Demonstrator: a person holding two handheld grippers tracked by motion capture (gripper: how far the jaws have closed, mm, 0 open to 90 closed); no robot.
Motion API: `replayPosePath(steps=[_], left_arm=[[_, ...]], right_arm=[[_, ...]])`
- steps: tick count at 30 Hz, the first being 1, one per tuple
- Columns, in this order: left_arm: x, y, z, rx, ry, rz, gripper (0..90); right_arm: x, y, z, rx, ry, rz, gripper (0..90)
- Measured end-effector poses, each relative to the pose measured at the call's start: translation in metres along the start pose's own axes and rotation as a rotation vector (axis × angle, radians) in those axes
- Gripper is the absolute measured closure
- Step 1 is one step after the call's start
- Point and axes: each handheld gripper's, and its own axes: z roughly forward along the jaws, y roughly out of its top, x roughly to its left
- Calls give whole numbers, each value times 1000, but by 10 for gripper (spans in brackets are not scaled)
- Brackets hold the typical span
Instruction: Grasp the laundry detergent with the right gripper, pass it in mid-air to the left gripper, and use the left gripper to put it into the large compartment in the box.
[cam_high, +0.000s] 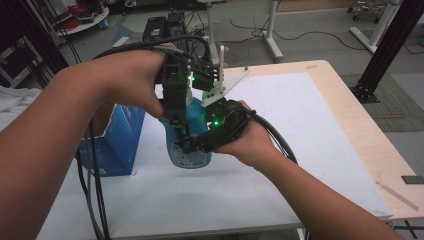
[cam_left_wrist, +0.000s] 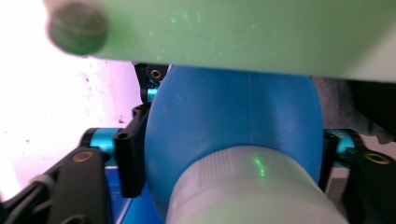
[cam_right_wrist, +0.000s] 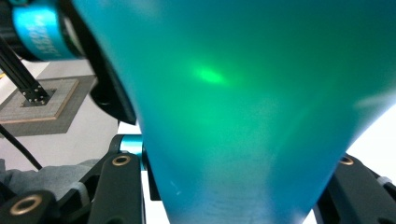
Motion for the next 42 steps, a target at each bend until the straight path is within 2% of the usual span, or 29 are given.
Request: replayPosePath(steps=[2, 10, 11, 12, 15, 19, 21, 22, 24, 27, 30, 32, 34, 38, 42], left_arm=[[0, 0, 0, 5, 3, 7, 377], [-2, 1, 0, 19, 2, -14, 385], [-4, 1, -2, 15, 7, -15, 385], [-4, 1, -2, 15, 7, -15, 386], [-7, 2, -4, 12, 12, -21, 387], [-7, 4, -7, 15, 11, -8, 387], [-5, 3, -9, 15, 8, -10, 387], [-5, 3, -10, 14, 9, -11, 387], [-4, 2, -12, 15, 15, -15, 387], [-3, 0, -15, 15, 19, -22, 386], [-2, -3, -18, 16, 20, -40, 386], [-1, -6, -19, 23, 21, -50, 387], [0, -9, -20, 21, 20, -64, 386], [1, -15, -24, 22, 20, -83, 386], [4, -23, -31, 22, 16, -112, 386]], right_arm=[[0, 0, 0, -1, 1, -1, 475], [1, 0, 0, -1, 17, -4, 474], [-1, -1, 1, -13, 11, -40, 474], [1, 0, 0, -9, 22, -14, 472], [2, 1, -2, -11, 18, -15, 466], [3, 1, -4, -15, 19, -23, 441], [2, 1, -6, -28, 31, -24, 367], [2, 1, -9, -25, 21, -7, 326], [2, 0, -12, -19, -2, -16, 303], [1, -3, -19, -13, -17, -4, 239], [0, -6, -27, 0, -30, -9, 218], [-1, -7, -33, 9, -29, -2, 179], [-2, -8, -39, 16, -49, -5, 131], [-5, -9, -51, 21, -65, 3, 130], [-7, -6, -60, 56, -66, -6, 115]])
